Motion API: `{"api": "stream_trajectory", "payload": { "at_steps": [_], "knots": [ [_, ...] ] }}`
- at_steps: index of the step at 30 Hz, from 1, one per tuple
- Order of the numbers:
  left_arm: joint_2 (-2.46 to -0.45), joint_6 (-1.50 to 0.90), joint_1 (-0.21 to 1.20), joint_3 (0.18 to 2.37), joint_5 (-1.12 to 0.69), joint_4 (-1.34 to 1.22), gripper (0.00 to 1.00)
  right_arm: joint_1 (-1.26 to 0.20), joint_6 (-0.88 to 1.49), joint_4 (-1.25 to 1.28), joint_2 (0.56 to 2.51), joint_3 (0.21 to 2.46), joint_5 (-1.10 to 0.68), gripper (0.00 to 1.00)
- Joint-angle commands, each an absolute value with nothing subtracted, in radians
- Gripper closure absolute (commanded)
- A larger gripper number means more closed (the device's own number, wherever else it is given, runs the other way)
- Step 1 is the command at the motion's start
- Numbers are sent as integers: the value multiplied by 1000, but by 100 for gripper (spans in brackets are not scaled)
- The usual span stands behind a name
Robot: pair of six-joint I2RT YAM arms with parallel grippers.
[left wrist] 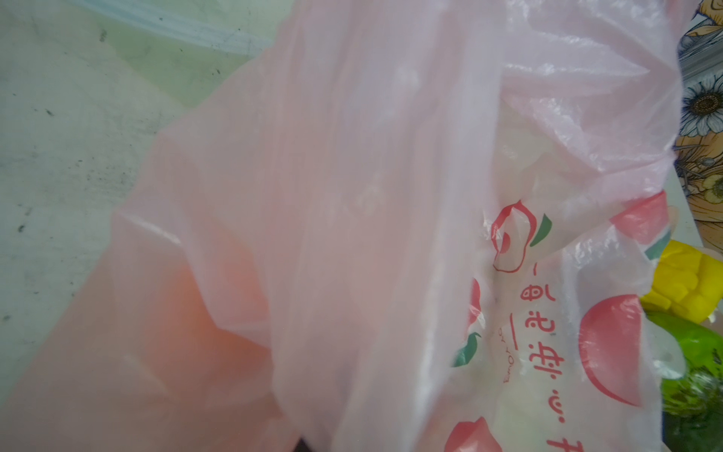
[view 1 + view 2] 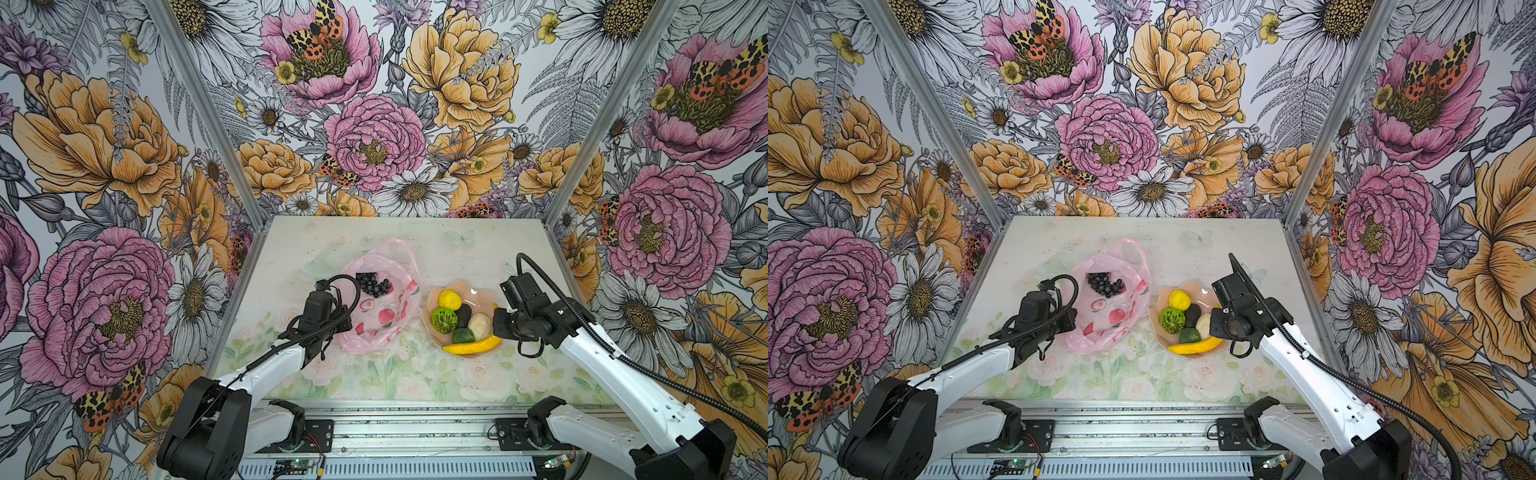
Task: Take fruits out of the plastic bag
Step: Place the fruit on the plate.
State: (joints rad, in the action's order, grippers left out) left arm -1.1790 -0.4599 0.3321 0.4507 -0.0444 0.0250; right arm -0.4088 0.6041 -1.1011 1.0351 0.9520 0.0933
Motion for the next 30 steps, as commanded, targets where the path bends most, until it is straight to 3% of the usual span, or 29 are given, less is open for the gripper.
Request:
{"api": "stream_trajectory", "payload": {
  "at_steps": [1, 22, 30],
  "knots": [
    [-1177, -434, 345, 475, -16, 3, 90, -388, 587, -1106, 1031, 932, 120, 73],
    [-1167, -428, 355, 475, -9, 8, 90, -299, 485, -990, 1292, 1036, 199, 71],
    [-1160, -428, 356, 472, -7, 8, 90, -280, 471, -938, 1333, 1014, 175, 64]
  ]
}}
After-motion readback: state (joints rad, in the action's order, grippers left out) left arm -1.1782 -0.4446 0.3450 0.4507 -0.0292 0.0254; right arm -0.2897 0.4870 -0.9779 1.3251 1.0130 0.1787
